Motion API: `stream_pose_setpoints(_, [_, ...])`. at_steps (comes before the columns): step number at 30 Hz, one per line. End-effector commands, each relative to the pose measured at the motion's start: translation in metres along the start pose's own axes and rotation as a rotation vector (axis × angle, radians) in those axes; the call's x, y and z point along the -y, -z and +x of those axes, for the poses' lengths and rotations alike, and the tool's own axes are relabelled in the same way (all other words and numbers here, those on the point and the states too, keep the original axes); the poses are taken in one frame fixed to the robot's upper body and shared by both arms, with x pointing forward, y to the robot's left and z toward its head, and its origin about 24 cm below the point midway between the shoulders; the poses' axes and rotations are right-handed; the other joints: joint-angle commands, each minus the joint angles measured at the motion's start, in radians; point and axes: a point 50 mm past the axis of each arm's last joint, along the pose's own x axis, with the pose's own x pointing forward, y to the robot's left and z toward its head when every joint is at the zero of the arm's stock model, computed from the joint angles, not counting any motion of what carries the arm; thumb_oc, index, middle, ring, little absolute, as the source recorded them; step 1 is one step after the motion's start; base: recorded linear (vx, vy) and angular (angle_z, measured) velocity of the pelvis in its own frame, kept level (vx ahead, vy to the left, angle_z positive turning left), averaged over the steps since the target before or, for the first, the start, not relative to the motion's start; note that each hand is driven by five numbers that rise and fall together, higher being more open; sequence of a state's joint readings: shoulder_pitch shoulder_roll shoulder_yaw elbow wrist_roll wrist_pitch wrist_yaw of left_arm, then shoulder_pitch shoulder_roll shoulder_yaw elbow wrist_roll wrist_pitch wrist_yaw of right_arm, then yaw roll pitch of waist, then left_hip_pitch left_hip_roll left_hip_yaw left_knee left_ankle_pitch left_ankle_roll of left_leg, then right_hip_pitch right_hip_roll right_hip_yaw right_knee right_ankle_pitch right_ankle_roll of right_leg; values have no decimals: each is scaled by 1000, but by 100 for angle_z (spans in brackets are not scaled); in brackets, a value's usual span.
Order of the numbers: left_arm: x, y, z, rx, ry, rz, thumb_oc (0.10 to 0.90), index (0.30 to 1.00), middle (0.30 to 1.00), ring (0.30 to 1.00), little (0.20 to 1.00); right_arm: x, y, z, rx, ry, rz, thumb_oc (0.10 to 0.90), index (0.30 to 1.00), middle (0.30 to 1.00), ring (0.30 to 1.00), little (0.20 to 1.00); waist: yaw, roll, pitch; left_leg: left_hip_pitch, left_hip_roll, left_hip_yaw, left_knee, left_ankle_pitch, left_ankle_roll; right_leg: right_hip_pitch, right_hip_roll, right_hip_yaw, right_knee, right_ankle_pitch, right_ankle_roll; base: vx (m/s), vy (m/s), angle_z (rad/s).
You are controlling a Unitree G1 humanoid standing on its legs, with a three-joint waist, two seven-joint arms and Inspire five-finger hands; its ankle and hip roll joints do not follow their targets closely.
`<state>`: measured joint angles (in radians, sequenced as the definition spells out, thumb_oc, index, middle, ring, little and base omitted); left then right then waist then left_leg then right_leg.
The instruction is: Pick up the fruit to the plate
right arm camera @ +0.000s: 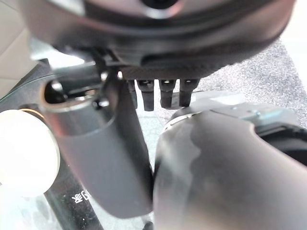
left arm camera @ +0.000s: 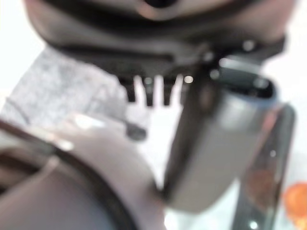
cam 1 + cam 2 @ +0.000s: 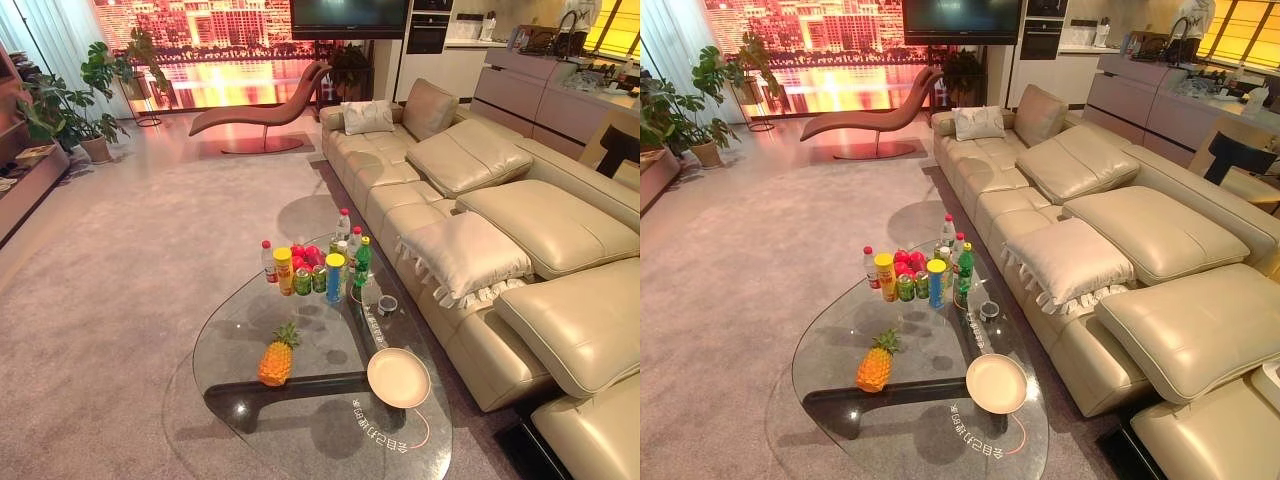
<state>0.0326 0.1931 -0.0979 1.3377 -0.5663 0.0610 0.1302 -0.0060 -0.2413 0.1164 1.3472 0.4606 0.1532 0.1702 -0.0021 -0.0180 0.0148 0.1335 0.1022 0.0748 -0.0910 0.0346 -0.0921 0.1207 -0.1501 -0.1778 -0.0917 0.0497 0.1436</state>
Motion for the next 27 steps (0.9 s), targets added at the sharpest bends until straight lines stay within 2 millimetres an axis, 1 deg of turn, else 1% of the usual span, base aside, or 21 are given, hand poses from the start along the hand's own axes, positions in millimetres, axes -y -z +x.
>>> stream_pose_setpoints(1, [4,-19,0,48,-62,-35,800,900,900,900,900,-5,13,1,-113,19,-47,800,900,900,900,900,-2,-9,67,-2,-91,-14,4,-85,34,21,79,-12,4,-60,-33,0,0,0])
stream_pose_setpoints(4, [0,-22,0,76,-85,-50,800,900,900,900,900,-2,11,1,-110,24,-52,800,900,900,900,900,0,-7,74,-7,-92,-15,4,-83,32,17,78,-13,4,-59,-33,5,10,0])
stream_pose_setpoints(7, [-4,-31,-1,135,-114,-50,800,900,900,900,900,1,7,0,-105,33,-50,800,900,900,900,900,4,-5,82,-12,-92,-18,4,-80,30,11,77,-17,4,-57,-32,10,22,1])
stream_pose_setpoints(8, [-4,-31,-1,135,-114,-50,800,900,900,900,900,1,7,0,-105,33,-50,800,900,900,900,900,4,-5,82,-12,-92,-18,4,-80,30,11,77,-17,4,-57,-32,13,32,0])
stream_pose_setpoints(10, [-6,-40,-2,202,-129,-46,800,900,900,900,900,4,4,-1,-98,42,-52,800,900,900,900,900,5,0,87,-17,-95,-21,4,-77,31,8,76,-17,4,-57,-32,18,39,0])
stream_pose_setpoints(11, [-6,-40,-2,202,-129,-46,800,900,900,900,900,4,4,-1,-98,42,-52,800,900,900,900,900,5,0,87,-17,-95,-21,4,-77,31,8,76,-17,4,-57,-32,24,41,-1])
stream_pose_setpoints(15, [-9,-60,-6,338,-156,-5,800,900,900,900,900,12,-2,-3,-80,65,-70,800,900,900,900,900,3,9,98,-23,-94,-17,4,-71,29,0,74,-13,5,-57,-30,17,52,0])
stream_pose_setpoints(17, [-6,-76,-10,418,-158,20,800,900,900,900,900,15,-12,-4,-52,80,-91,800,900,900,900,900,-2,16,115,-34,-94,-15,7,-67,31,-15,73,-5,12,-57,-31,-22,60,-1])
stream_pose_setpoints(18, [-6,-76,-10,418,-158,20,800,900,900,900,900,15,-12,-4,-52,80,-91,800,900,900,900,900,-2,16,115,-34,-94,-15,7,-67,31,-15,73,-5,12,-57,-31,-53,66,-2])
stream_pose_setpoints(19, [-4,-86,-13,462,-154,7,800,900,900,900,900,17,-18,-5,-35,87,-101,800,900,900,900,900,-5,21,126,-42,-95,-15,11,-65,33,-25,73,0,16,-57,-33,-34,41,-2])
stream_pose_setpoints(20, [-4,-86,-13,462,-154,7,800,900,900,900,900,17,-18,-5,-35,87,-101,800,900,900,900,900,-5,21,126,-43,-95,-15,11,-65,33,-26,73,0,16,-57,-33,-61,96,-4])
stream_pose_setpoints(21, [0,-100,-17,524,-145,1,800,900,900,900,900,19,-26,-6,-15,98,-108,800,900,900,900,900,-8,29,140,-54,-95,-14,15,-63,37,-40,71,6,22,-58,-35,-27,56,-3])
stream_pose_setpoints(22, [0,-100,-17,524,-145,1,800,900,900,900,900,19,-26,-6,-15,98,-108,800,900,900,900,900,-8,29,140,-54,-95,-14,15,-63,37,-40,71,6,22,-58,-35,-39,80,-5])
stream_pose_setpoints(23, [2,-105,-19,547,-140,-4,800,900,900,900,900,20,-28,-7,-9,102,-110,800,900,900,900,900,-10,32,146,-58,-96,-15,16,-62,38,-45,71,8,25,-58,-35,-25,72,-8])
stream_pose_setpoints(24, [6,-114,-22,594,-120,-20,800,900,900,900,900,21,-32,-8,7,112,-119,800,900,900,900,900,-14,37,158,-66,-97,-16,17,-61,41,-55,71,15,28,-59,-36,-16,93,-12])
stream_pose_setpoints(26, [9,-120,-25,625,-90,-54,800,900,900,900,900,24,-33,-8,14,125,-126,800,900,900,900,900,-17,39,168,-69,-98,-18,21,-63,42,-61,71,19,32,-61,-36,21,75,-8])
stream_pose_setpoints(27, [11,-127,-28,654,-79,-71,800,900,900,900,900,26,-33,-9,21,131,-129,800,900,900,900,900,-18,39,177,-74,-99,-17,27,-64,42,-65,70,21,36,-63,-36,19,62,-2])
